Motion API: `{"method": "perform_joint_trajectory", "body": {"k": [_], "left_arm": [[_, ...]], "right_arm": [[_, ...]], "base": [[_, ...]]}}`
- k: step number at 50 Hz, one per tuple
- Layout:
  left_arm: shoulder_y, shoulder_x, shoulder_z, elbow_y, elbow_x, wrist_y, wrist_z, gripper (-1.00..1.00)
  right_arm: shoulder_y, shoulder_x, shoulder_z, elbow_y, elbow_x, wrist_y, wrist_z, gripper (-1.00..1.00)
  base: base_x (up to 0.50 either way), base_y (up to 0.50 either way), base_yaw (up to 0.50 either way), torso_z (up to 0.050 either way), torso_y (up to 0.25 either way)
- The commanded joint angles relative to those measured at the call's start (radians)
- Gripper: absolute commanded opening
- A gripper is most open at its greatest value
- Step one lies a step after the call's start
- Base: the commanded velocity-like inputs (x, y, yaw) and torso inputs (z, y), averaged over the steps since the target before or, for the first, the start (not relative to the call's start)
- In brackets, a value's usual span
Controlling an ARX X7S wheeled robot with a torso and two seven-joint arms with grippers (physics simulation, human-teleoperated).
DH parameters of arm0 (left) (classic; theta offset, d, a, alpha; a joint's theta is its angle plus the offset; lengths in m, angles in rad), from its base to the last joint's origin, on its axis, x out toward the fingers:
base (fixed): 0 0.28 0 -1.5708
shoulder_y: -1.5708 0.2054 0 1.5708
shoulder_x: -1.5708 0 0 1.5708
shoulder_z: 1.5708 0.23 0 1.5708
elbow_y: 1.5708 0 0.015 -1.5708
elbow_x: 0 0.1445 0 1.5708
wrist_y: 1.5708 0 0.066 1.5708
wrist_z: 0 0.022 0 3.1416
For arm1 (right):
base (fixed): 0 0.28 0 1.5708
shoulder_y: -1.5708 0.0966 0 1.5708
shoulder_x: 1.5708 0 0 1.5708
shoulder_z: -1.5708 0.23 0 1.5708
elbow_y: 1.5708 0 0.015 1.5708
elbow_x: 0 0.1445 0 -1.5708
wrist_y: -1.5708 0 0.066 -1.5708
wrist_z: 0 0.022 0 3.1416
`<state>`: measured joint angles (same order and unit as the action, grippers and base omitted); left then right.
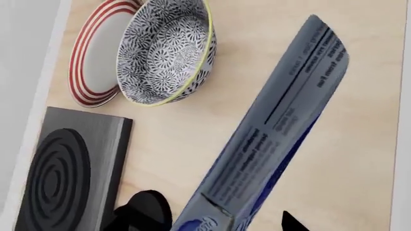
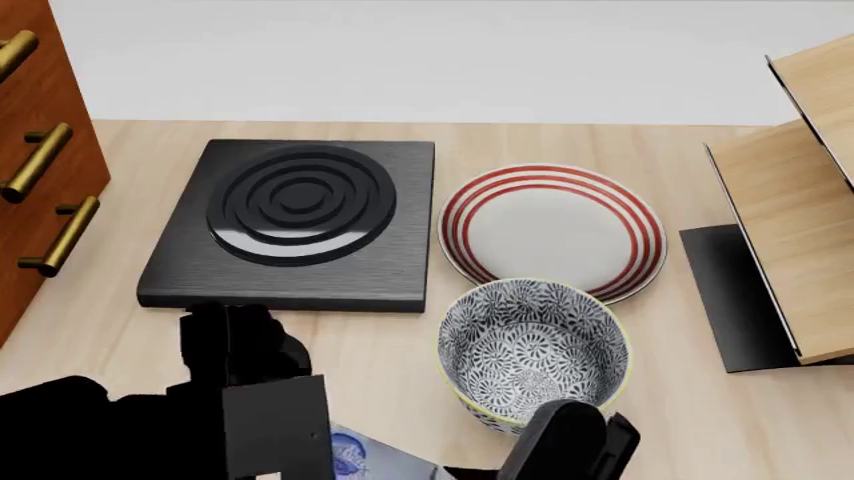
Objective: Pick up the cream cheese and put it in the bowl.
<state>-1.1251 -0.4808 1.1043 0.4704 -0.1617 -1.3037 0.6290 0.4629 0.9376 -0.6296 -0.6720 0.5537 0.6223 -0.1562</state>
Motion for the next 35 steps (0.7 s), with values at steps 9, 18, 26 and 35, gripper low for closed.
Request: {"method": "perform_joint_trajectory", "body": {"k": [9, 18, 26, 35], "left_arm": [[0.049, 0.066, -0.373, 0.009, -0.087, -0.002, -0.027, 1.00], [0.022, 0.058, -0.418, 0.069, -0.094, -0.069, -0.037, 1.00], [-0.009, 0.059, -0.499, 0.116, -0.106, -0.147, -0.044, 1.00], [0.027, 0.049, -0.637, 0.097, -0.113, -0.125, -0.048, 1.00]], "right_arm": [[0.007, 0.008, 0.010, -0.012, -0.044, -0.002, 0.000, -1.00], [0.016, 0.015, 0.012, -0.025, -0.038, 0.017, 0.002, -1.00], [0.014, 0.016, 0.014, -0.021, -0.036, 0.025, 0.010, -1.00], [0.037, -0.005, 0.072, -0.017, 0.017, 0.049, 0.055, -1.00]], "base": [[0.00, 0.00, 0.00, 0.001, 0.000], [0.00, 0.00, 0.00, 0.000, 0.000], [0.00, 0.00, 0.00, 0.000, 0.001], [0.00, 0.00, 0.00, 0.000, 0.000]]}}
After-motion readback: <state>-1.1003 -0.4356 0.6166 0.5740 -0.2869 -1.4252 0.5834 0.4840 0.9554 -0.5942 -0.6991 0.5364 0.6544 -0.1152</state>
